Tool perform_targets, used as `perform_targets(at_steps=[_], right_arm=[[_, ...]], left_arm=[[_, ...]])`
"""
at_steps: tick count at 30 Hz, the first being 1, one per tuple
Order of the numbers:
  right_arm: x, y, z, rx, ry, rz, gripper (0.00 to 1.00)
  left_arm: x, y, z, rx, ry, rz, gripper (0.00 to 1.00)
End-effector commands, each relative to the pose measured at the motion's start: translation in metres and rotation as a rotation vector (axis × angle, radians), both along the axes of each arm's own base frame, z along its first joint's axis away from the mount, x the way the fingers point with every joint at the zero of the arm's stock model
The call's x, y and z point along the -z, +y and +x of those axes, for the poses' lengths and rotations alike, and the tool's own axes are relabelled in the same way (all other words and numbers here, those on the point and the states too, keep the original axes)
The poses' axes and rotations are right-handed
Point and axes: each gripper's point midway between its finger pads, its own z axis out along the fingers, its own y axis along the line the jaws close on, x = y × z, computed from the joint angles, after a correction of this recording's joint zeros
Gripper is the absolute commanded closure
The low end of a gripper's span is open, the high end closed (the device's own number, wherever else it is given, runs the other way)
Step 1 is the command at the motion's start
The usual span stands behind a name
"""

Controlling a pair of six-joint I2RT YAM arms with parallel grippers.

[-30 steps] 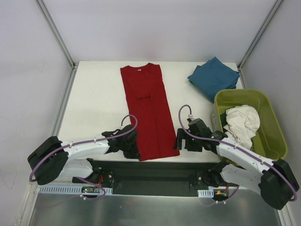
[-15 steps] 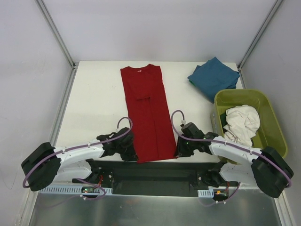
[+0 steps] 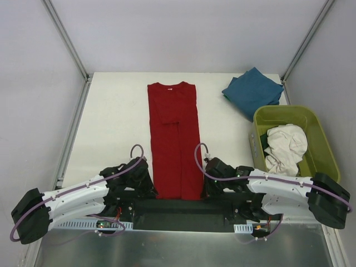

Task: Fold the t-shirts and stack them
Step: Grab the bottom of the folded rectangular tshirt with both arms, then fold the folded rectangular tshirt in 1/3 of the way

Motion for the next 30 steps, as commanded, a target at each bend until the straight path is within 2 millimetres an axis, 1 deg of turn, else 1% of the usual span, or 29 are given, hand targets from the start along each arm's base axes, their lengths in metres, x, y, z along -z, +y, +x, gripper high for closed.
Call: perform_targets(at_steps=[1,2,3,4,6,7,8,9,11,12,13,14,15,16,17,18,19,20,21,22,23,24,25,26,27,28,30], right_arm=[[-0.032,-0.001,0.030,0.058,-0.146,-0.048,0.99],[-0.037,-0.003,0.037,0.058,-0.186,-0.068,0.99],[-0.039,-0.013,0.045,0.069,-0.228,-0.127,0.99],[-0.054,-0.009,0.055,0.063,-0.274,-0.126,0.99],[-0.062,-0.013,0.069,0.077,-0.335,-0.173,0.99],[-0.066,-0.012,0.075,0.053,-0.368,-0.179,0.99],[-0.078,-0.004,0.083,0.049,-0.397,-0.163,0.99],[-0.083,-0.005,0.094,0.053,-0.425,-0.179,0.99],[-0.097,0.002,0.112,0.045,-0.479,-0.186,0.99],[-0.103,0.003,0.123,0.061,-0.500,-0.190,0.99],[-0.107,0.006,0.129,0.062,-0.508,-0.189,0.99],[-0.105,0.008,0.136,0.049,-0.514,-0.206,0.99],[-0.116,0.015,0.149,0.068,-0.525,-0.174,0.99],[-0.118,0.018,0.155,0.066,-0.528,-0.166,0.99],[-0.115,0.025,0.159,0.054,-0.506,-0.155,0.99],[-0.125,0.030,0.172,0.064,-0.525,-0.126,0.99],[-0.127,0.034,0.179,0.067,-0.525,-0.115,0.99],[-0.122,0.038,0.183,0.058,-0.504,-0.114,0.99],[-0.130,0.040,0.196,0.070,-0.518,-0.103,0.99],[-0.130,0.041,0.201,0.074,-0.516,-0.106,0.99],[-0.123,0.043,0.206,0.069,-0.499,-0.120,0.99],[-0.130,0.045,0.216,0.077,-0.509,-0.110,1.00],[-0.125,0.045,0.221,0.078,-0.497,-0.119,0.99],[-0.126,0.046,0.228,0.085,-0.494,-0.112,0.99],[-0.126,0.046,0.233,0.082,-0.496,-0.110,0.99],[-0.127,0.049,0.240,0.084,-0.495,-0.110,0.99],[-0.125,0.046,0.250,0.095,-0.484,-0.109,0.99]], left_arm=[[-0.014,0.007,0.006,-0.029,-0.044,0.033,1.00],[-0.019,0.004,0.009,-0.026,-0.064,0.022,1.00],[-0.022,0.005,0.012,-0.029,-0.077,0.031,1.00],[-0.033,0.001,0.021,-0.032,-0.119,0.024,1.00],[-0.040,-0.001,0.031,-0.031,-0.158,0.041,1.00],[-0.050,-0.004,0.041,-0.025,-0.196,0.044,1.00],[-0.054,-0.003,0.051,-0.040,-0.237,0.061,1.00],[-0.060,-0.005,0.055,-0.039,-0.253,0.060,1.00],[-0.069,-0.001,0.077,-0.076,-0.311,0.092,1.00],[-0.072,0.002,0.085,-0.089,-0.325,0.103,1.00],[-0.079,0.001,0.095,-0.085,-0.347,0.113,1.00],[-0.083,0.007,0.109,-0.121,-0.356,0.126,1.00],[-0.086,0.010,0.117,-0.127,-0.368,0.141,1.00],[-0.092,0.009,0.127,-0.120,-0.385,0.151,1.00],[-0.094,0.014,0.138,-0.147,-0.389,0.164,1.00],[-0.104,0.014,0.148,-0.160,-0.414,0.169,0.99],[-0.099,0.015,0.154,-0.148,-0.409,0.200,1.00],[-0.100,0.014,0.159,-0.145,-0.416,0.210,0.99],[-0.108,0.015,0.171,-0.145,-0.443,0.222,0.99],[-0.103,0.014,0.176,-0.137,-0.428,0.244,0.99],[-0.104,0.014,0.181,-0.135,-0.426,0.251,0.99],[-0.111,0.015,0.193,-0.144,-0.441,0.251,0.99],[-0.105,0.015,0.199,-0.144,-0.418,0.264,0.99],[-0.104,0.016,0.204,-0.144,-0.414,0.268,0.99],[-0.102,0.016,0.214,-0.145,-0.408,0.278,0.99],[-0.101,0.015,0.218,-0.140,-0.399,0.272,0.99],[-0.096,0.014,0.228,-0.133,-0.378,0.279,0.99]])
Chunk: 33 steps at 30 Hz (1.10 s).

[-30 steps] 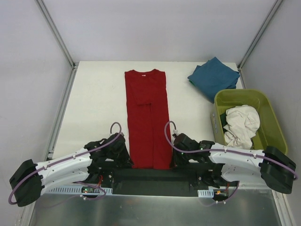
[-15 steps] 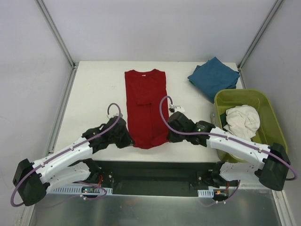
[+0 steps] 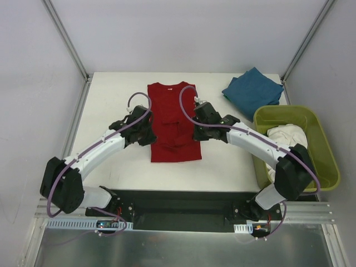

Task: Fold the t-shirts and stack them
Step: Fold the folded rectangular tshirt in 1/3 of the way

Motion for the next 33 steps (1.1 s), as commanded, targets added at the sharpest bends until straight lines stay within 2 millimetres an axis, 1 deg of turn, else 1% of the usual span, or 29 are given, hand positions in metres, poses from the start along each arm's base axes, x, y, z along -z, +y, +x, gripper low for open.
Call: perform_targets(at_steps=[1,3,4,5,6,7,8,10,11,12,13,14,15,16,17,18,19,21,22,24,25,26,27,28,29,30,31,32,33], right_arm=[[-0.016,0.012,0.028,-0.031,-0.027,0.050,1.00],[-0.012,0.009,0.038,-0.012,-0.013,0.052,0.99],[-0.004,0.007,0.042,-0.003,0.002,0.041,0.99],[-0.006,0.009,0.046,-0.010,0.016,0.063,0.99],[-0.003,0.009,0.049,-0.010,0.021,0.063,0.99],[0.005,0.010,0.050,-0.011,0.048,0.061,0.99],[0.005,0.009,0.056,-0.006,0.050,0.068,0.99],[0.015,0.010,0.061,-0.003,0.079,0.070,1.00],[0.015,0.009,0.066,0.002,0.073,0.076,0.99],[0.017,0.008,0.069,0.008,0.077,0.079,0.99],[0.023,0.008,0.071,0.013,0.093,0.078,0.99],[0.025,0.006,0.076,0.022,0.096,0.085,0.99],[0.025,0.007,0.080,0.026,0.096,0.094,0.99],[0.031,0.008,0.081,0.024,0.119,0.101,0.98],[0.032,0.008,0.084,0.028,0.126,0.111,0.96],[0.033,0.010,0.087,0.024,0.130,0.117,0.95],[0.039,0.012,0.088,0.023,0.146,0.116,0.94],[0.043,0.011,0.091,0.030,0.157,0.117,0.89],[0.045,0.012,0.092,0.029,0.165,0.118,0.85],[0.044,0.010,0.095,0.039,0.169,0.127,0.75],[0.040,0.010,0.095,0.036,0.161,0.129,0.68],[0.038,0.008,0.095,0.036,0.157,0.130,0.52],[0.034,0.008,0.094,0.031,0.150,0.132,0.39],[0.025,0.008,0.092,0.028,0.134,0.142,0.23],[0.026,0.005,0.088,0.028,0.137,0.138,0.04],[0.023,0.004,0.086,0.028,0.129,0.141,0.04],[0.014,0.002,0.082,0.025,0.113,0.148,0.04],[0.019,-0.001,0.074,0.028,0.124,0.143,0.04],[0.019,-0.004,0.070,0.031,0.124,0.142,0.04]], left_arm=[[0.000,0.003,0.026,0.025,0.005,0.020,0.99],[0.007,0.006,0.033,0.010,0.029,0.027,0.99],[0.009,0.009,0.036,-0.004,0.036,0.027,0.99],[0.010,0.011,0.040,-0.012,0.039,0.027,0.99],[0.017,0.012,0.042,-0.016,0.056,0.035,0.99],[0.018,0.014,0.046,-0.023,0.058,0.035,0.99],[0.020,0.014,0.048,-0.023,0.062,0.034,0.99],[0.026,0.015,0.055,-0.022,0.073,0.046,0.98],[0.025,0.015,0.061,-0.026,0.069,0.044,0.98],[0.031,0.016,0.063,-0.025,0.085,0.054,0.97],[0.032,0.017,0.065,-0.028,0.086,0.055,0.97],[0.032,0.018,0.070,-0.035,0.083,0.054,0.96],[0.037,0.018,0.072,-0.035,0.097,0.062,0.96],[0.040,0.019,0.074,-0.035,0.103,0.066,0.95],[0.040,0.019,0.078,-0.037,0.102,0.066,0.94],[0.046,0.016,0.077,-0.021,0.124,0.056,0.89],[0.048,0.016,0.079,-0.017,0.130,0.052,0.85],[0.050,0.015,0.082,-0.009,0.138,0.049,0.82],[0.050,0.013,0.083,0.001,0.139,0.040,0.74],[0.046,0.012,0.084,0.012,0.131,0.035,0.59],[0.043,0.011,0.084,0.014,0.124,0.032,0.34],[0.043,0.012,0.082,0.016,0.123,0.033,0.27],[0.034,0.013,0.081,0.015,0.102,0.024,0.20],[0.031,0.014,0.079,0.016,0.094,0.024,0.12],[0.032,0.017,0.073,0.011,0.095,0.029,0.01],[0.021,0.018,0.071,0.010,0.067,0.018,0.01],[0.018,0.020,0.067,0.006,0.059,0.016,0.01],[0.021,0.023,0.058,-0.001,0.068,0.015,0.01],[0.010,0.024,0.054,-0.001,0.039,0.002,0.01]])
